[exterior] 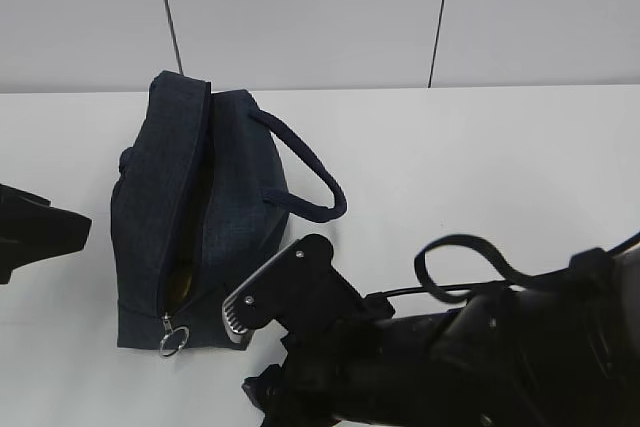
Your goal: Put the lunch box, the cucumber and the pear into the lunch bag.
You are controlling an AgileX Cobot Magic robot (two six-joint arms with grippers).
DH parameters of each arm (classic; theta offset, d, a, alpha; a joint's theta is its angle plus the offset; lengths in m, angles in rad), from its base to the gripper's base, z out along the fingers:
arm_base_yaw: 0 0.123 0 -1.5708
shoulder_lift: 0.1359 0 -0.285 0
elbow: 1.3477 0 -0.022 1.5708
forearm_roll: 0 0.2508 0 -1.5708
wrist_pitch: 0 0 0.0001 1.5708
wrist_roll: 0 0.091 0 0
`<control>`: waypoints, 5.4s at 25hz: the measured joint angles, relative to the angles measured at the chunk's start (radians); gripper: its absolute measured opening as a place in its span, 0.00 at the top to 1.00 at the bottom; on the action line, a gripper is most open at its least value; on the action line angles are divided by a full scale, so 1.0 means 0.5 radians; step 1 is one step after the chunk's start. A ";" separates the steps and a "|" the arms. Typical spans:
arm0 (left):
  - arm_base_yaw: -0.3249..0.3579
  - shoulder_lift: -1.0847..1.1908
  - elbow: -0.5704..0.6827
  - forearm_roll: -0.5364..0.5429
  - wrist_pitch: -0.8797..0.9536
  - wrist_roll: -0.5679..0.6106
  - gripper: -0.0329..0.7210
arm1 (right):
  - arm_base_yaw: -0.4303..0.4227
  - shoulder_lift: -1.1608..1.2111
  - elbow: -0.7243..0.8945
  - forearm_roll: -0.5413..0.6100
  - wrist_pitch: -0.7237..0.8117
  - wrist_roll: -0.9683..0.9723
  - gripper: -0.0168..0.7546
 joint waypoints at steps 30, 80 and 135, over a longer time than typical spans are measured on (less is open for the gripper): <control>0.000 -0.002 0.000 0.000 0.000 0.000 0.60 | 0.008 0.406 -0.021 -0.642 -1.005 0.726 0.32; 0.000 -0.002 0.000 0.000 -0.002 0.000 0.64 | 0.008 0.539 -0.262 -0.869 -0.884 0.763 0.32; 0.000 -0.002 0.000 0.000 -0.002 0.000 0.64 | 0.008 0.448 -0.262 -0.650 -0.759 0.483 0.91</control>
